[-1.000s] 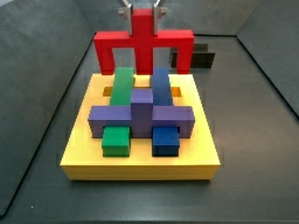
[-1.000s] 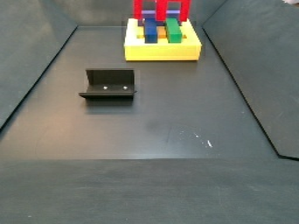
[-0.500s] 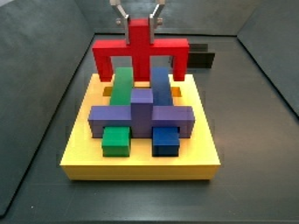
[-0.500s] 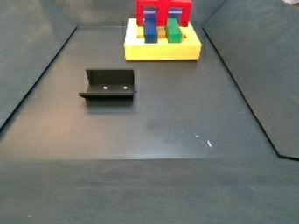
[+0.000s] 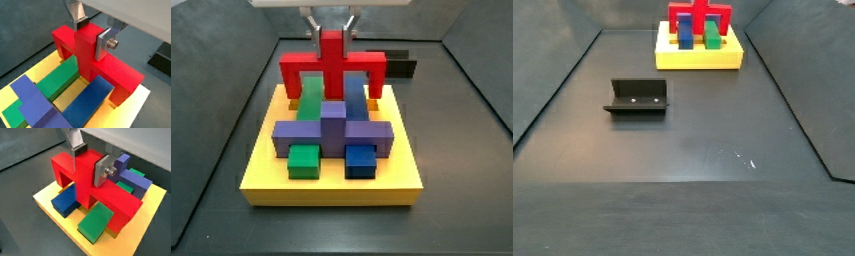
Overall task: Pick up the red object. Move up. Move to above the board. Insert the red object.
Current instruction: Insert the red object.
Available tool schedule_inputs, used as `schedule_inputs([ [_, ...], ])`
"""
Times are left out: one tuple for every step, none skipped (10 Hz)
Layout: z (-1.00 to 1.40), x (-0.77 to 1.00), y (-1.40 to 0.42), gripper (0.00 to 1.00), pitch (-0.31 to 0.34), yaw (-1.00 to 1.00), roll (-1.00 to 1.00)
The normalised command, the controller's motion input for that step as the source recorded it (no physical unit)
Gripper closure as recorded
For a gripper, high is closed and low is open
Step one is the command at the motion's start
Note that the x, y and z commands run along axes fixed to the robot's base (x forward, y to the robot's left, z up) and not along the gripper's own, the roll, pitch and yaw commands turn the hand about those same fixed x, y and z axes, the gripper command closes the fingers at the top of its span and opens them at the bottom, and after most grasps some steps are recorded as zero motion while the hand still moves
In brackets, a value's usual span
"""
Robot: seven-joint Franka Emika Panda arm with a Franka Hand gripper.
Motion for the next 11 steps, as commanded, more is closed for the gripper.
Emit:
schedule_inputs([
  [-0.18, 0.0, 0.01, 1.0, -0.023, 0.0, 0.14],
  [-0.19, 0.0, 0.01, 1.0, -0.027, 0.0, 0.15],
  [-0.18, 0.0, 0.0, 1.0, -0.034, 0.0, 0.16],
  [-0.16, 0.05, 0.0, 1.0, -0.037, 0.0, 0.17],
  [-0.16, 0.12, 0.0, 1.0, -0.034, 0.0, 0.19],
  [-0.11, 0.15, 0.0, 1.0, -0.013, 0.0, 0.22],
  [-0.09, 0.19, 0.0, 1.0, 0.0, 0.0, 0.22],
  [-0.12, 0.11, 0.0, 1.0, -0.01, 0.0, 0.21],
  [-0.15, 0.06, 0.0, 1.0, -0.03, 0.0, 0.17],
  [-0.16, 0.01, 0.0, 1.0, -0.05, 0.0, 0.16],
  [-0.16, 0.0, -0.03, 1.0, -0.047, 0.0, 0.15],
])
